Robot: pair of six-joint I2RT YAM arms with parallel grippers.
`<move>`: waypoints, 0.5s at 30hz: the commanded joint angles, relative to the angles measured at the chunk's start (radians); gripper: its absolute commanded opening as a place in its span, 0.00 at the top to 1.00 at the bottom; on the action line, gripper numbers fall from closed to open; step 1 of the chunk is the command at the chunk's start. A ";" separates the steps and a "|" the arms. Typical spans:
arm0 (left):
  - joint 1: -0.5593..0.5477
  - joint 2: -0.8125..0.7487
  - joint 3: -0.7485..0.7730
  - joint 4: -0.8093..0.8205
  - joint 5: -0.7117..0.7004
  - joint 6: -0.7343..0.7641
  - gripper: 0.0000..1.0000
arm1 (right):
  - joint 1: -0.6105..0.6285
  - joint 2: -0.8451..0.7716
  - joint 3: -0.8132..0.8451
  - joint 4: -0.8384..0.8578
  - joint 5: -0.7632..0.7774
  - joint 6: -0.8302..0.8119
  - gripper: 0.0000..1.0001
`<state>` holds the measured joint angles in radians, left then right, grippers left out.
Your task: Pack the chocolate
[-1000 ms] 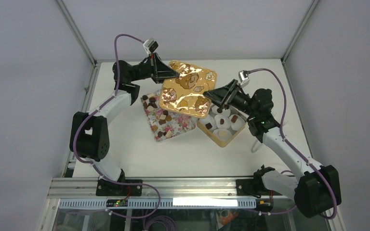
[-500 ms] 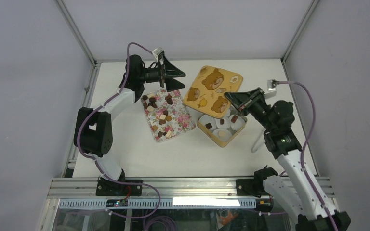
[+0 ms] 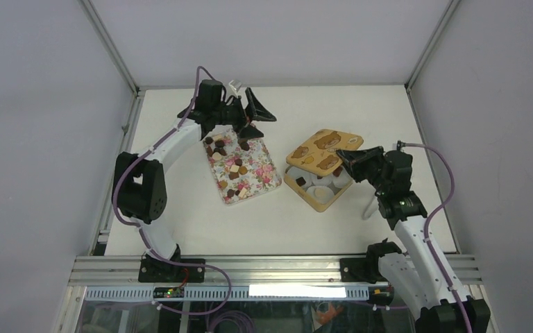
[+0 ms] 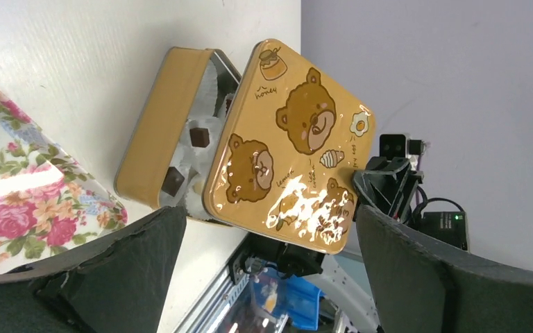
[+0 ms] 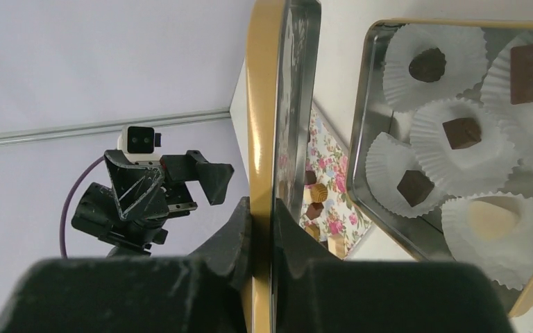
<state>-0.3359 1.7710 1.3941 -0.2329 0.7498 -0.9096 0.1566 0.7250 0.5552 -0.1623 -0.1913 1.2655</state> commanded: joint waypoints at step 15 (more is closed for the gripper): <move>-0.138 0.364 0.328 -0.207 -0.062 0.240 0.01 | -0.035 0.135 -0.210 0.458 -0.025 0.038 1.00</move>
<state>-0.4339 2.1197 1.6348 -0.3901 0.7311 -0.7593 0.1410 0.8436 0.3939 0.1165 -0.2058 1.3087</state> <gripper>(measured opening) 0.991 0.096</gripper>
